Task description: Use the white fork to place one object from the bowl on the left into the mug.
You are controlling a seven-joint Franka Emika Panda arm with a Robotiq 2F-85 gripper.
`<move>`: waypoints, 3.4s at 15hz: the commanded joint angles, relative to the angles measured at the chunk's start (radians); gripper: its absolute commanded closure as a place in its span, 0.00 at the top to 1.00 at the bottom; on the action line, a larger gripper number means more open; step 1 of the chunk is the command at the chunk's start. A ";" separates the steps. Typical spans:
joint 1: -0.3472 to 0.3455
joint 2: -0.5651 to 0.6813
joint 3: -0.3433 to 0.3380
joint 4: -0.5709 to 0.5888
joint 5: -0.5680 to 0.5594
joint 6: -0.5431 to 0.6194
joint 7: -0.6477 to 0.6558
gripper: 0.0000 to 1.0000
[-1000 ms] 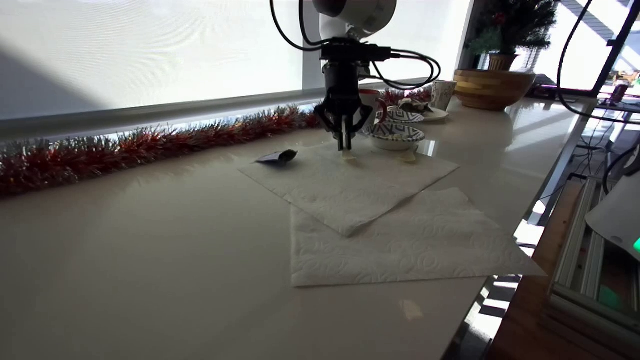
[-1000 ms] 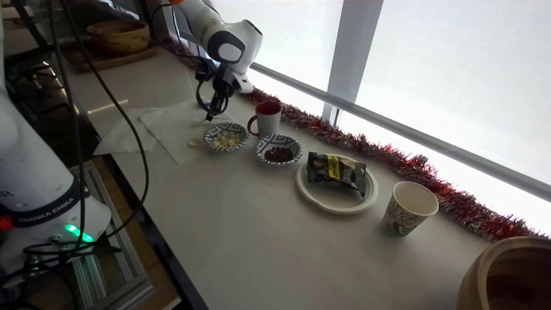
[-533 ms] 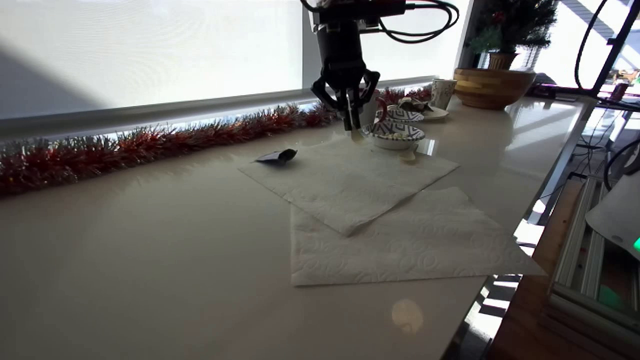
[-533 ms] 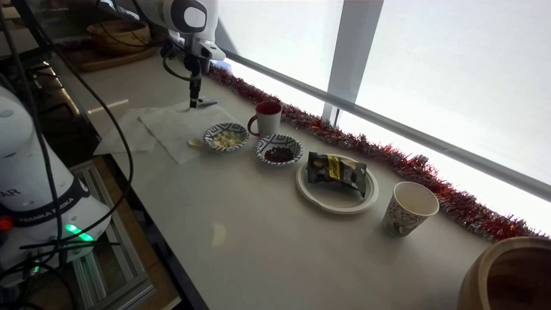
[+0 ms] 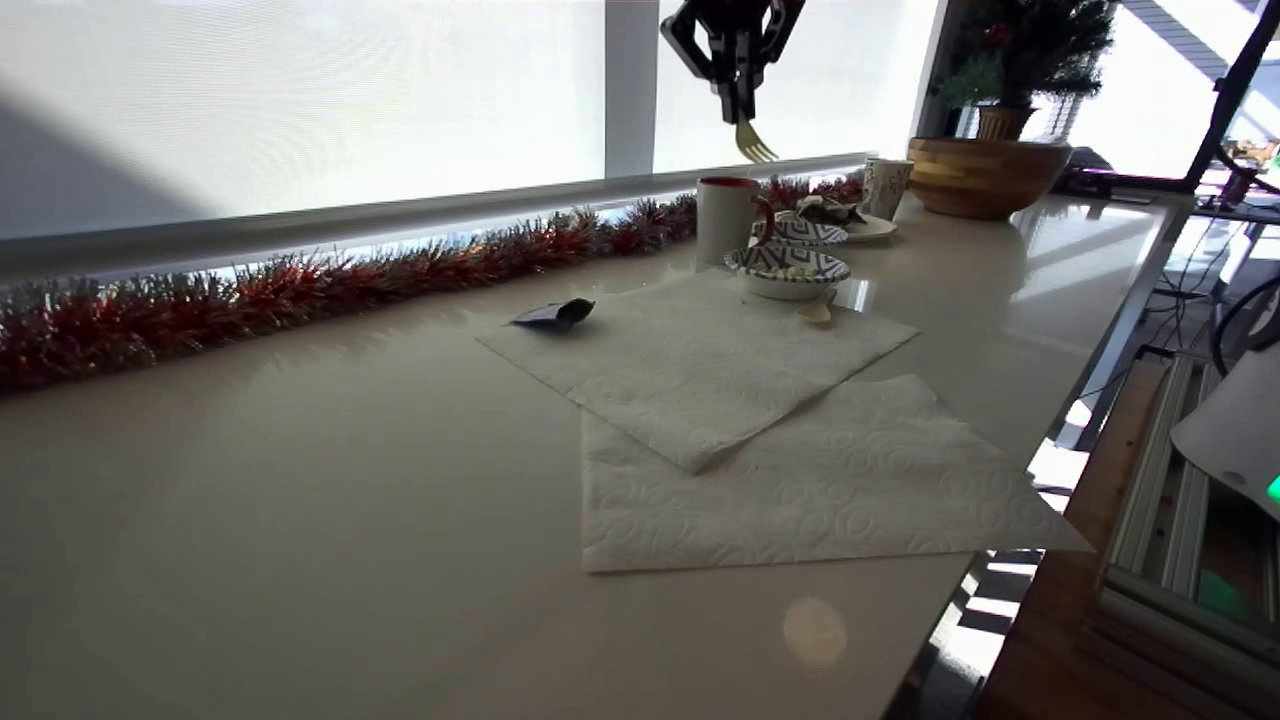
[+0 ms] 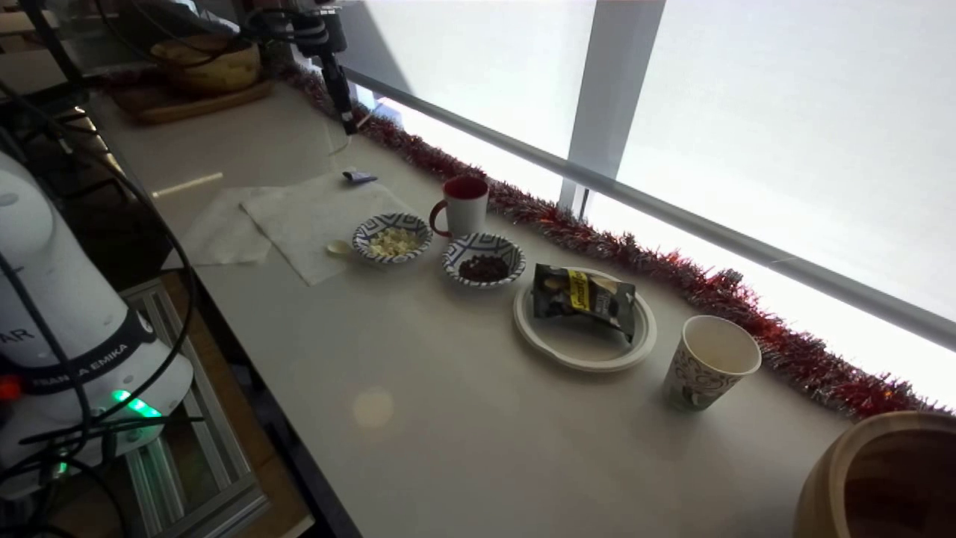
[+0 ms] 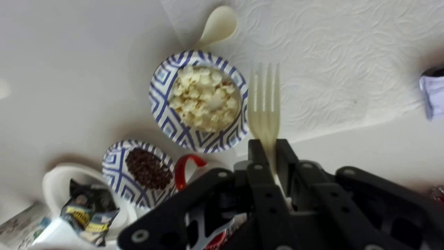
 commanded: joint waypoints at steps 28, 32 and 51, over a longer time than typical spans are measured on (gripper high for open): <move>-0.310 -0.245 0.049 -0.455 -0.874 0.717 0.394 0.03; -0.359 -0.205 0.047 -0.445 -1.114 0.774 0.659 0.03; -0.339 -0.006 -0.009 -0.453 -2.081 0.660 1.676 0.03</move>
